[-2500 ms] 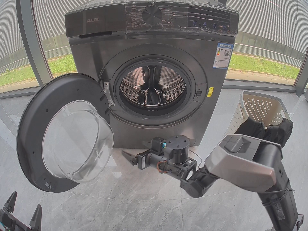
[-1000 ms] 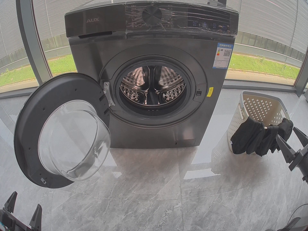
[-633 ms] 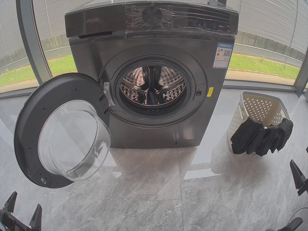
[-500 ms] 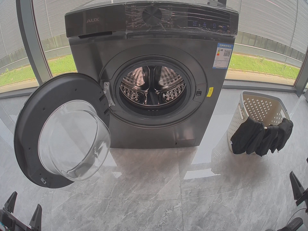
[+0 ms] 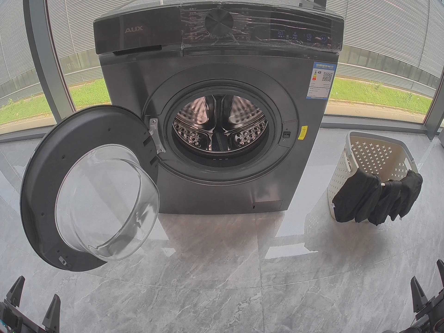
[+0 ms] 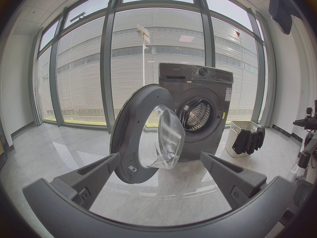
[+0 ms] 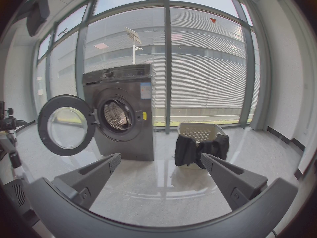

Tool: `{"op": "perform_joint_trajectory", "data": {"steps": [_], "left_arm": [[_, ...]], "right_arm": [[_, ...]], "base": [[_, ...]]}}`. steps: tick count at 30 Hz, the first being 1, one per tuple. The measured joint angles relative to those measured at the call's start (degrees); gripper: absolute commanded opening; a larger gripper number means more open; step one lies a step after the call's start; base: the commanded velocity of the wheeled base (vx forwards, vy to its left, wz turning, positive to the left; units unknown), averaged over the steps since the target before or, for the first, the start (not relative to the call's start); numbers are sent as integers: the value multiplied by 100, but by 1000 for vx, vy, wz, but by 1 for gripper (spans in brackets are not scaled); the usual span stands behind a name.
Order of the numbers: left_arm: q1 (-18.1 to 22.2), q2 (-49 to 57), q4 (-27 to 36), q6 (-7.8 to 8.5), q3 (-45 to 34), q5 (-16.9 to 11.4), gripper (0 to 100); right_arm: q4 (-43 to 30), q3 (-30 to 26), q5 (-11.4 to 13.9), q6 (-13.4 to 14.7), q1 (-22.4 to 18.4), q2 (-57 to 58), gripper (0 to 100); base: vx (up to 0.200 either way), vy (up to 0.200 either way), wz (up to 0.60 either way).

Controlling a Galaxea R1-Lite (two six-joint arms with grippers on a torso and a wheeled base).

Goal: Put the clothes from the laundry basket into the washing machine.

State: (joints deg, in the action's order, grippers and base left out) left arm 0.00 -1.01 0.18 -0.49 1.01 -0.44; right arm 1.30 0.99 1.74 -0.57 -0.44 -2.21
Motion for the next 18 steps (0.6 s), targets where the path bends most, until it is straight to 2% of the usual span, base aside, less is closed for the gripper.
{"op": "perform_joint_trajectory", "data": {"steps": [1,3,6,18], "left_arm": [[0,0,0,0,0,0,100],[0,0,0,-2,0,0,100],[0,0,0,-5,0,0,100],[-2,0,0,-11,0,11,100]], "right_arm": [[-93,0,-177,15,0,39,100],[-115,0,-285,33,0,73,100],[-140,0,-223,65,0,117,100],[-146,2,-207,67,-5,158,100]], "base": [[0,0,0],[0,0,0],[0,0,0],[0,-200,0]]}}
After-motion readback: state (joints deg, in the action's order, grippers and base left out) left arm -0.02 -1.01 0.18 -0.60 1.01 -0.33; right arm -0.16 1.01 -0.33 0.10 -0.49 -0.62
